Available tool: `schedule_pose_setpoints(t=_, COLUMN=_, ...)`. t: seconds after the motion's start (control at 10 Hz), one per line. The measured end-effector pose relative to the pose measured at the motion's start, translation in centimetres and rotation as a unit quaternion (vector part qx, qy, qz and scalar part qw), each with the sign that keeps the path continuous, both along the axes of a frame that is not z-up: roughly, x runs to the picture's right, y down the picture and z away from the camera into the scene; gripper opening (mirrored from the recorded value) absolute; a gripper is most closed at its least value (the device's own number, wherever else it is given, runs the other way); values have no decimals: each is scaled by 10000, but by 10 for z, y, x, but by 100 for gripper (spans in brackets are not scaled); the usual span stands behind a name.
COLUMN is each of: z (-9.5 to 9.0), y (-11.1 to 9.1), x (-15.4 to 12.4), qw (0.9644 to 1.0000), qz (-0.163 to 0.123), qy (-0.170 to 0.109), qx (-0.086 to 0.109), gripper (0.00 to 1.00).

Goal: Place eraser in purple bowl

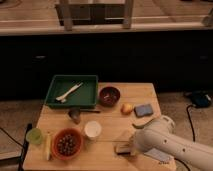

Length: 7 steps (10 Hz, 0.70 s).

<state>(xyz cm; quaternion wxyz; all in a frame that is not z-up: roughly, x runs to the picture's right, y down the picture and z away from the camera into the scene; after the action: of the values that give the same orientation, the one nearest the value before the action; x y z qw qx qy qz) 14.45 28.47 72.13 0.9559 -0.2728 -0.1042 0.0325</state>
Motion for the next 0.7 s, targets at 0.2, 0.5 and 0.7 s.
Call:
schedule_pose_setpoints(t=0.2, z=-13, y=-22, x=-2, qw=10000, qz=-7, qy=12, qx=59, gripper=1)
schedule_pose_setpoints(t=0.5, z=-16, y=-38, x=1, qw=9999, qz=17, qy=20, qx=148, gripper=1)
schedule_pose_setpoints(t=0.7, z=-16, y=-48, x=-2, qw=9998, qz=12, qy=4, qx=187, gripper=1)
